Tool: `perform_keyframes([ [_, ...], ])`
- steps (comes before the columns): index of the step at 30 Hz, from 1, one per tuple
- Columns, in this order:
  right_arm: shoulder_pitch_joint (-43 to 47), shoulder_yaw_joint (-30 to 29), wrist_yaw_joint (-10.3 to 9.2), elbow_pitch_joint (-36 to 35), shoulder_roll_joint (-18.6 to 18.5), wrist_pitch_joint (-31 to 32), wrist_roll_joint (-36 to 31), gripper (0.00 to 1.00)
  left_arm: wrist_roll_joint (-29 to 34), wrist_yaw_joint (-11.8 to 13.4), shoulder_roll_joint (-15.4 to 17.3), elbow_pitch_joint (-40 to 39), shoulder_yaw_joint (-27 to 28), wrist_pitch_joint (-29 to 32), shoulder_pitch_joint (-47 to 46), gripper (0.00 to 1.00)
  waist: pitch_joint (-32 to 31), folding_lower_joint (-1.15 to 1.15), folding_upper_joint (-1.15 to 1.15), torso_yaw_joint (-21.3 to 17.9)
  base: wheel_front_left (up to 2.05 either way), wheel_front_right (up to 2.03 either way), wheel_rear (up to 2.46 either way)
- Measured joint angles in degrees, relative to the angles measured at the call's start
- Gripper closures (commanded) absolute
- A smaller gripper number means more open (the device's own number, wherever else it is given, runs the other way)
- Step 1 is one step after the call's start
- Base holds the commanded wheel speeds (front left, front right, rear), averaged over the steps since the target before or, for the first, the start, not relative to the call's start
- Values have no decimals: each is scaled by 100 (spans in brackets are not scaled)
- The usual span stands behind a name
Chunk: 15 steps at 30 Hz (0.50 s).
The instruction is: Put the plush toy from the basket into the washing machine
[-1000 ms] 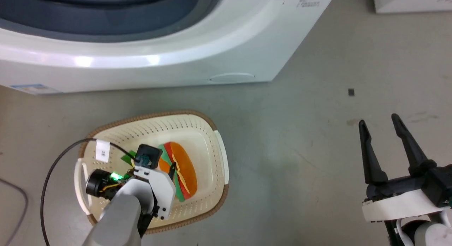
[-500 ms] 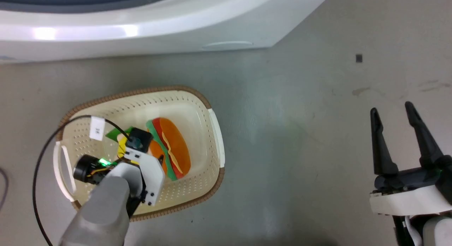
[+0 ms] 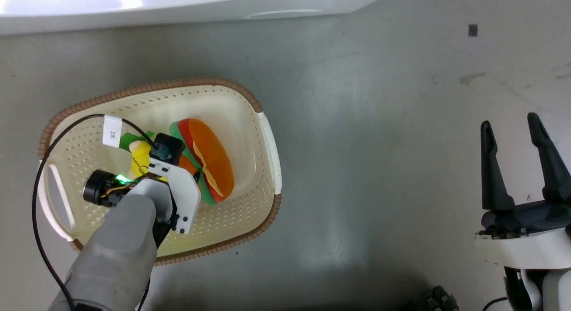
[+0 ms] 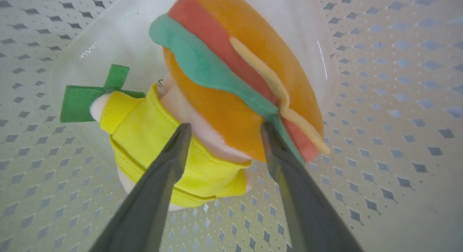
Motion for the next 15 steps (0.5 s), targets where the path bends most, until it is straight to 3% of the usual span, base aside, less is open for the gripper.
perform_keyframes([
  [9, -66, -25, 0, -86, 0, -114, 13, 0, -252, -53, 37, 506, -302, -31, -456, 0, 457, 0, 0, -63, 0, 0, 0],
  [10, -70, -30, 0, -98, 0, -124, 22, 0, -263, -59, 51, 563, -335, -29, -508, 52, 505, 0, 0, -73, 0, 0, 0],
  [11, -75, -37, 0, -109, 0, -131, 29, 0, -293, -66, 58, 616, -377, -15, -551, 52, 551, 0, 0, -83, 0, 0, 0],
  [12, -89, -56, 0, -115, 0, -170, 42, 0, -356, -87, 53, 724, -494, -14, -631, 100, 638, 0, 0, -103, 0, 0, 0],
  [15, -133, -77, 0, -98, 0, -191, 52, 0, -502, -100, 57, 895, -612, -90, -695, 100, 713, 0, 0, -116, 0, 0, 0],
])
